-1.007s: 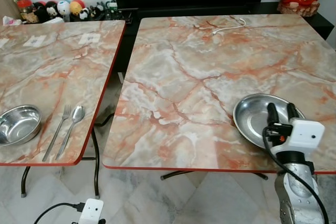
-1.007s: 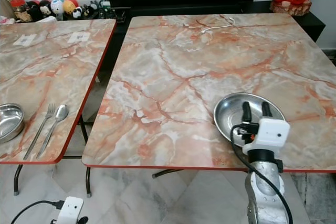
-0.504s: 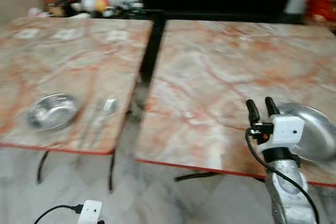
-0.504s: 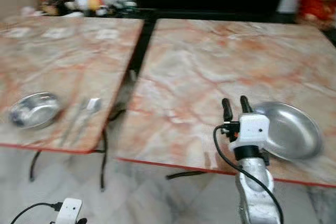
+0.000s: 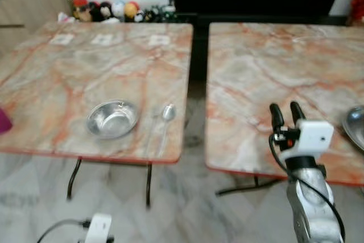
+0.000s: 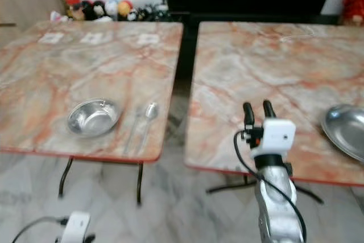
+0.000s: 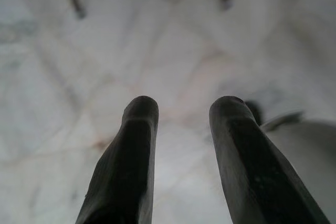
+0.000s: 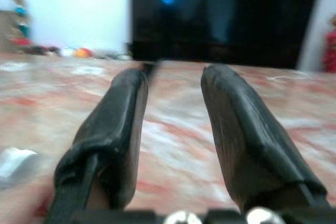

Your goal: Setting the table

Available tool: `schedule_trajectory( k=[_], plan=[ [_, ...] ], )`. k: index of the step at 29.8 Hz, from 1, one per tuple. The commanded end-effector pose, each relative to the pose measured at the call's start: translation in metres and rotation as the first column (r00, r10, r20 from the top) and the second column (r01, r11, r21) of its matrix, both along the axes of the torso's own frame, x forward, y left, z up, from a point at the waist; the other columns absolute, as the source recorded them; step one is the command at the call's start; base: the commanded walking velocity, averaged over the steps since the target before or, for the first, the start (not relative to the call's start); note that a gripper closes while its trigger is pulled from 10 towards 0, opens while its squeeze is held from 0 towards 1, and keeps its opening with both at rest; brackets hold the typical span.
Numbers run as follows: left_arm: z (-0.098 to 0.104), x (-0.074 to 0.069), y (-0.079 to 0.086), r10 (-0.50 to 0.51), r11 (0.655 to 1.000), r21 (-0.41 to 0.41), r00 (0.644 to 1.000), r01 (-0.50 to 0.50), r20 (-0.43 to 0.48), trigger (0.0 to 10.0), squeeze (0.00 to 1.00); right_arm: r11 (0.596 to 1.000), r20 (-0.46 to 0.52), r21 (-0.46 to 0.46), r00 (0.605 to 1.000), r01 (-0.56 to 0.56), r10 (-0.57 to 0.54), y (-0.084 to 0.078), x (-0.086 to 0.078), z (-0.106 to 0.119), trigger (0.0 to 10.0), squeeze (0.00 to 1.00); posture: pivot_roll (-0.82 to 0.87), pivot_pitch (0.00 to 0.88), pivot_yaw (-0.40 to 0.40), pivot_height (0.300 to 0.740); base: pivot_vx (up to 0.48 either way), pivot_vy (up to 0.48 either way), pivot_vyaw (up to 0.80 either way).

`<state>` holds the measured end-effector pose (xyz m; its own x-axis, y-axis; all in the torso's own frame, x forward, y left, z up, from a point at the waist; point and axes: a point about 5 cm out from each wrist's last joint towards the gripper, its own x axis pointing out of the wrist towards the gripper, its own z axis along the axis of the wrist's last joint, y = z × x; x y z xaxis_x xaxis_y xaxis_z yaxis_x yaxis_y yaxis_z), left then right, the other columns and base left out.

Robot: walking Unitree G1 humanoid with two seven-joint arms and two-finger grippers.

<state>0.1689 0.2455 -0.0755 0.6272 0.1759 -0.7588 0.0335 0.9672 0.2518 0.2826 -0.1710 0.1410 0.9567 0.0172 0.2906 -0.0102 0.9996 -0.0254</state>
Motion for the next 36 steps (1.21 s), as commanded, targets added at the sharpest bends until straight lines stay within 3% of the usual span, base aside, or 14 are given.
schedule_trajectory(
  k=[1,14,33,36],
  plan=[
    [-0.0015,-0.0023,-0.0016,0.016,1.0,-0.007,1.0,-0.016,-0.002,10.0,0.0,0.999,-0.002,0.002,0.999,0.036,-0.036,-0.0095,-0.0001,0.0006,10.0,0.0,-0.07,0.055,0.033,0.74,0.0,0.48,0.0],
    [-0.0014,-0.0037,0.0005,0.022,1.0,-0.003,1.0,-0.022,0.0,10.0,0.0,0.999,-0.011,0.022,0.999,0.049,-0.049,-0.0075,0.0025,-0.0006,10.0,0.0,-0.06,0.068,0.033,0.74,0.0,0.428,0.0],
    [-0.0006,-0.003,0.0012,0.028,1.0,-0.006,1.0,-0.028,0.01,10.0,0.0,0.998,-0.037,0.038,0.998,0.048,-0.047,-0.0073,0.0061,-0.0054,10.0,0.0,-0.05,0.074,0.031,0.74,0.0,0.0,0.0],
    [-0.0004,-0.0025,0.0008,0.028,1.0,-0.007,1.0,-0.028,0.012,10.0,0.0,0.999,-0.027,0.03,0.999,0.043,-0.042,-0.0072,0.0053,-0.005,10.0,0.0,-0.05,0.076,0.031,0.74,0.0,0.425,0.53]
  ],
)
